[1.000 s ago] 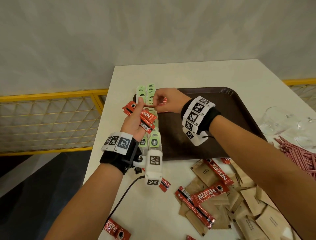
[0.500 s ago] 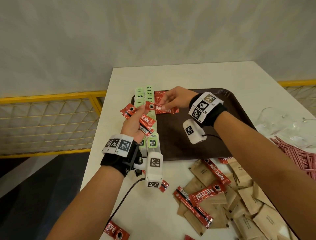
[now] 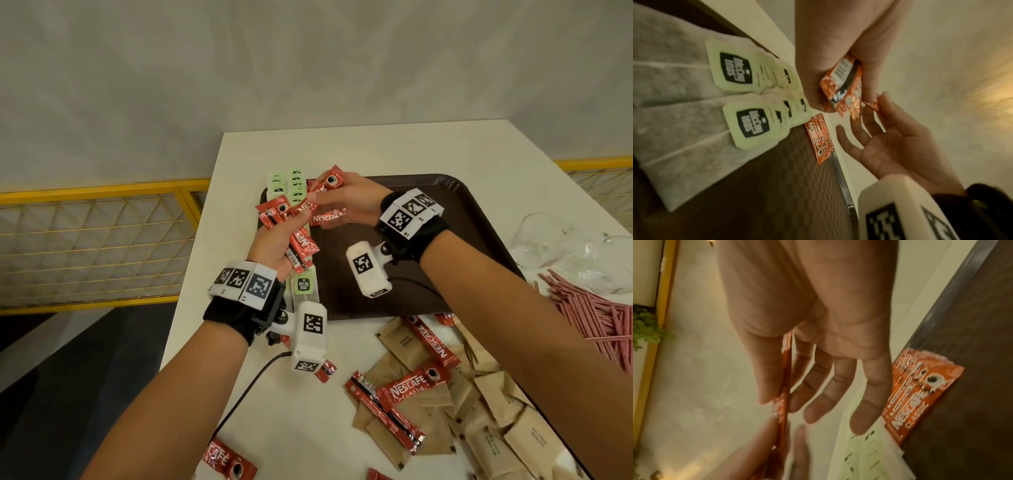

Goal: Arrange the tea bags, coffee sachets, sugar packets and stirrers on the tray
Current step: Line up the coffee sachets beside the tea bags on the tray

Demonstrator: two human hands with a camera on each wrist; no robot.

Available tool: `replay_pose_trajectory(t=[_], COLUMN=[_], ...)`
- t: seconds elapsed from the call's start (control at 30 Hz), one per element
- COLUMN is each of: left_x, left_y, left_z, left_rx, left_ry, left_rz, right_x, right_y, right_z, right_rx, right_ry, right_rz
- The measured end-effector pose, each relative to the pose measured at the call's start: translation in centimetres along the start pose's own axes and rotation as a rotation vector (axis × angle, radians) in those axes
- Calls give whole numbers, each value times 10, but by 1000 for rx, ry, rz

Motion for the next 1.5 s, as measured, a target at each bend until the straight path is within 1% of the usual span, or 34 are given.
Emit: replay_pose_trajectory(t=[0.07, 0.13, 0.17, 0.23, 0.27, 0.33, 0.4, 0.47, 0.53, 0.63, 0.77, 0.9, 1.17, 1.4, 1.47, 1.5], left_x=[4, 9, 10, 10, 10, 8, 8, 7, 6, 6, 9, 10, 6, 4, 5, 6], left_y=[4, 8, 8, 7, 5, 5, 8, 15, 19, 20, 20, 22, 24, 17, 14, 12], left_z=[-2, -4, -5, -5, -5, -4, -3, -5, -3, 0, 1, 0, -4, -3, -2, -2], left_rx=[10, 25, 25, 22, 26, 34, 47, 56, 49, 22, 12, 6, 4, -13, -6, -5], left_ry=[-14, -15, -16, -24, -31, -47, -45, -36, -22, -8, 1, 13, 50, 57, 50, 47], left_rz=[-36, -96, -128, -184, -195, -186, -158, -110, -68, -47, -41, -33, -21, -28, -17, -7], right_x=[2, 1, -1, -4, -4, -1, 6, 15, 24, 30, 29, 30, 34, 37, 34, 30], right_y=[10, 17, 19, 17, 17, 23, 36, 50, 57, 54, 44, 37, 34, 34, 32, 29], right_z=[2, 3, 4, 3, 1, -3, -10, -18, -27, -37, -46, -51, -51, -47, -44, -41], right_rx=[62, 129, 145, 94, 57, 50, 132, 225, 268, 274, 275, 274, 294, 314, 371, 388], right_ry=[17, 93, 133, 157, 137, 61, 22, -51, -138, -177, -143, -141, -97, -74, -11, 42], right_rz=[64, 129, 231, 524, 659, 805, 905, 1041, 1138, 1185, 1218, 1282, 1284, 1239, 1150, 1050])
Point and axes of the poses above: each hand's wrist, its own z-axis away from the middle knuckle, its own y-axis out of the back of the hand, x = y × z, the point moved 2 cm from there along -z, towards the middle knuckle, and after that the axes turned 1 degree about -y, right-handed, at the moved point
